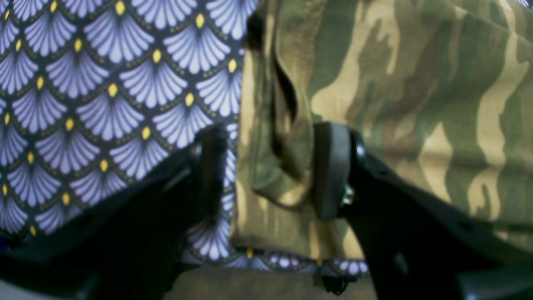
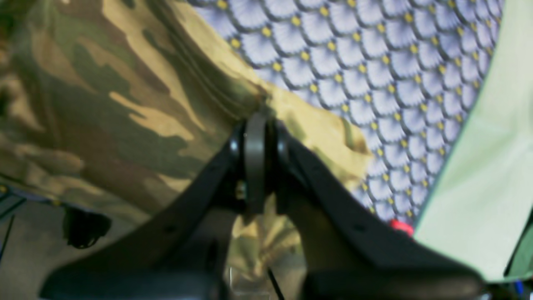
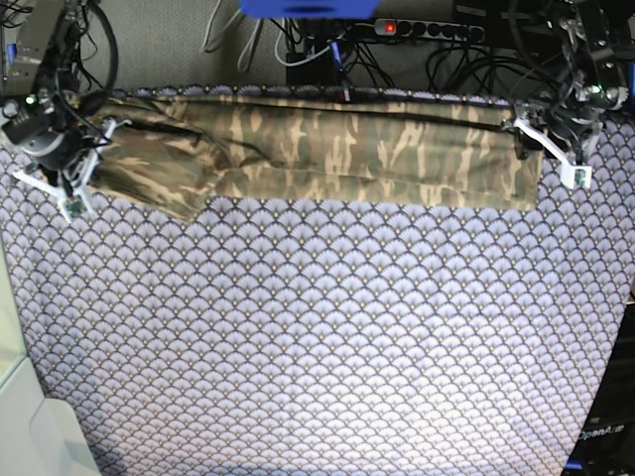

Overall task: Fold the T-shirt properly
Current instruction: 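Fold the sleeve end inward onto the strip with the right gripper, then grasp the strip end beside the left gripper with the left gripper, then fold the strip end toward the right gripper with the left gripper, then lay the folded end on the strip and open the left gripper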

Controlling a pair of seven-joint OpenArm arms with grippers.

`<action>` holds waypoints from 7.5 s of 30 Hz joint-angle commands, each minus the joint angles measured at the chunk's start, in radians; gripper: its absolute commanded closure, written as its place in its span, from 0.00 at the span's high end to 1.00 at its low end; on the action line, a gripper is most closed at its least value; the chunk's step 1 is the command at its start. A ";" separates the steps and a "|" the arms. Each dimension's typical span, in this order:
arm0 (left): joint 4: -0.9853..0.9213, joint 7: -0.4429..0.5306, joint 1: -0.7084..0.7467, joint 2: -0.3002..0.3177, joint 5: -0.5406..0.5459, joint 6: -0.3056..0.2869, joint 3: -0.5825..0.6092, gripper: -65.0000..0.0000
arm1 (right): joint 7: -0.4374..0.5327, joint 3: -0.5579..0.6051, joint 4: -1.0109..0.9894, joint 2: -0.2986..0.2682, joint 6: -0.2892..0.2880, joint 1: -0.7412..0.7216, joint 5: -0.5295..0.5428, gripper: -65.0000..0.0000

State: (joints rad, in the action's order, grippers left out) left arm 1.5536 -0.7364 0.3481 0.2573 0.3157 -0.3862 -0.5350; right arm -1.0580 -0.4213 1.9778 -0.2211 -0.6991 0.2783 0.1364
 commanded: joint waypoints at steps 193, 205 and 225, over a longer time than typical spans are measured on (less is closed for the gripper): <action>0.238 -0.101 -0.238 -0.226 -0.002 0.717 1.085 0.01 | 0.038 -0.027 -0.259 0.016 0.001 0.016 -0.001 0.34; 0.207 -0.101 -0.286 -0.284 0.004 0.717 1.096 0.01 | 0.038 -0.027 -0.259 0.016 0.001 0.017 -0.001 0.34; 0.179 -0.102 -0.320 -0.266 0.006 0.711 1.206 0.01 | 0.038 -0.027 -0.259 0.016 0.001 0.017 -0.001 0.34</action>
State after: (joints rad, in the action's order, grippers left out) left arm 1.7153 -0.8566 0.0380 0.0006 0.3187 0.3317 0.6708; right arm -1.0161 -0.4488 1.7126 -0.1989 -0.6983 0.2924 0.1356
